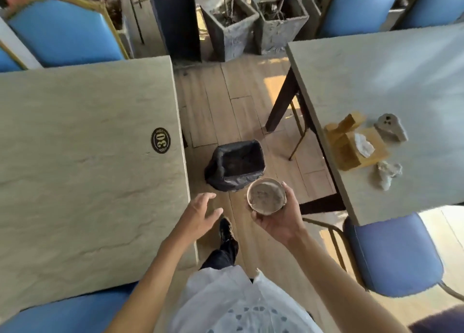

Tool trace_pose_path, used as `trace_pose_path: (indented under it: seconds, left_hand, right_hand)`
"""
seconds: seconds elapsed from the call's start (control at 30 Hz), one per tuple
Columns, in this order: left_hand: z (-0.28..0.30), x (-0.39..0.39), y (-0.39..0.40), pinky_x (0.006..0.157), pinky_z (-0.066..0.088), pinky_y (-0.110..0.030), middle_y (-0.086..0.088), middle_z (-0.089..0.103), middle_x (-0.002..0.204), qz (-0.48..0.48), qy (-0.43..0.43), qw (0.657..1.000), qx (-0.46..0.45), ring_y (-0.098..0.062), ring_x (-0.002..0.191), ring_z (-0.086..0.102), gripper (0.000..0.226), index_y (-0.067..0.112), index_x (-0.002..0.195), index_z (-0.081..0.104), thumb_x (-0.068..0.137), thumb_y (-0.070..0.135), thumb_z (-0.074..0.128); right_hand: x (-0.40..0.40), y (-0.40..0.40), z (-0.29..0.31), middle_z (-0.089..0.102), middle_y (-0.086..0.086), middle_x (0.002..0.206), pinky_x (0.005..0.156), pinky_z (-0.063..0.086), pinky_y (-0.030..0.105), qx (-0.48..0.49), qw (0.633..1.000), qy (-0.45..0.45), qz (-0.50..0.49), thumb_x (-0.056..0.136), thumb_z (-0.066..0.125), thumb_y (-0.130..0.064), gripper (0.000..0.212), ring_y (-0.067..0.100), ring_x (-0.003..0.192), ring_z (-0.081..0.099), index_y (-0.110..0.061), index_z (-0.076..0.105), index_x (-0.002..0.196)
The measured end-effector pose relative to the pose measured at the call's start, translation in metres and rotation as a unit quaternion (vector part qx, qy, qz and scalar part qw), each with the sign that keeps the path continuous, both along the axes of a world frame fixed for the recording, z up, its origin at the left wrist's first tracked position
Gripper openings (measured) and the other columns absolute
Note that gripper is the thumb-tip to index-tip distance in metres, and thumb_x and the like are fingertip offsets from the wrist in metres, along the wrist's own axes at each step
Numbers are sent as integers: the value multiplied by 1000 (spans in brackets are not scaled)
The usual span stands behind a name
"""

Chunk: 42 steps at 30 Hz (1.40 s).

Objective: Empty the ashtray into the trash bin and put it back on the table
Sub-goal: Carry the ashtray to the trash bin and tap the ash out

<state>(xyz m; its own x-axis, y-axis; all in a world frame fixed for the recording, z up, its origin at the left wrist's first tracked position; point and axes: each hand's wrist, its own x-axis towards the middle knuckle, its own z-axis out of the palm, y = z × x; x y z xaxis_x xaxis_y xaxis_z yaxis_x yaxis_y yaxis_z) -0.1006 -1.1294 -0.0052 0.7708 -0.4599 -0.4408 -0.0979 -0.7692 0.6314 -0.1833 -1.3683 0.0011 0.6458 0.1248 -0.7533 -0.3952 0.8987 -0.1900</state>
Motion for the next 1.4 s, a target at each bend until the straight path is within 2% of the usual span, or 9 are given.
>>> trace_pose_path:
  seconds: [0.2,0.37,0.63,0.73,0.9,1.03,1.17,1.27,1.4]
  left_hand:
    - [-7,63,-26,110,37,-29,-2,48,144,6,14,1000,11,-19,135,46,54,16,141,46,97,45,55]
    - [-17,93,-45,112,37,-33,-2,44,148,25,42,998,43,-19,139,41,55,14,143,45,98,45,54]
    - [-50,122,-94,111,39,-39,-3,46,146,74,119,984,108,-19,136,44,54,15,142,46,98,44,54]
    - [-67,133,-117,110,37,-35,-4,46,146,104,146,976,122,-21,136,43,54,13,143,46,98,42,54]
    - [-123,159,-150,109,35,-33,-7,48,145,114,191,966,130,-23,135,46,48,14,141,49,99,37,55]
    - [-185,183,-162,110,35,-38,-8,49,143,102,238,956,140,-25,136,44,44,16,138,52,98,35,55]
    - [-260,208,-165,112,31,-37,-11,45,143,90,267,948,150,-27,138,40,43,14,138,53,98,28,56]
    - [-318,224,-162,114,30,-36,-12,46,141,99,273,944,158,-27,140,38,41,14,137,55,98,25,57]
    - [-386,241,-158,110,35,-36,-10,50,141,132,254,944,164,-27,137,44,42,18,138,57,97,27,57]
  right_hand:
    - [79,-36,-9,54,13,138,74,50,38,-18,999,7,38,83,64,-59,70,33,121,50,-21,57,141]
    - [124,-61,-29,56,11,141,75,52,38,-7,997,44,56,79,70,-57,85,32,125,50,-23,45,153]
    - [197,-121,-77,59,16,137,76,47,37,5,988,77,133,87,60,-58,57,38,118,57,-21,65,130]
    - [221,-142,-102,61,18,135,73,48,37,-6,984,111,143,86,59,-59,61,38,118,57,-19,64,132]
    - [257,-171,-169,57,20,131,65,49,38,-25,974,130,184,86,55,-64,68,35,100,62,-14,61,132]
    - [280,-178,-230,60,20,130,62,51,37,-53,964,161,207,84,56,-64,73,37,107,60,-12,61,136]
    - [297,-179,-301,60,20,128,58,53,34,-85,953,178,230,82,57,-64,79,35,99,62,-10,58,140]
    - [308,-175,-350,67,14,119,63,52,33,-95,952,190,218,87,53,-62,62,32,98,63,-17,68,126]
    - [316,-170,-411,68,12,126,72,54,33,-98,952,215,197,87,53,-64,70,32,110,63,-19,63,139]
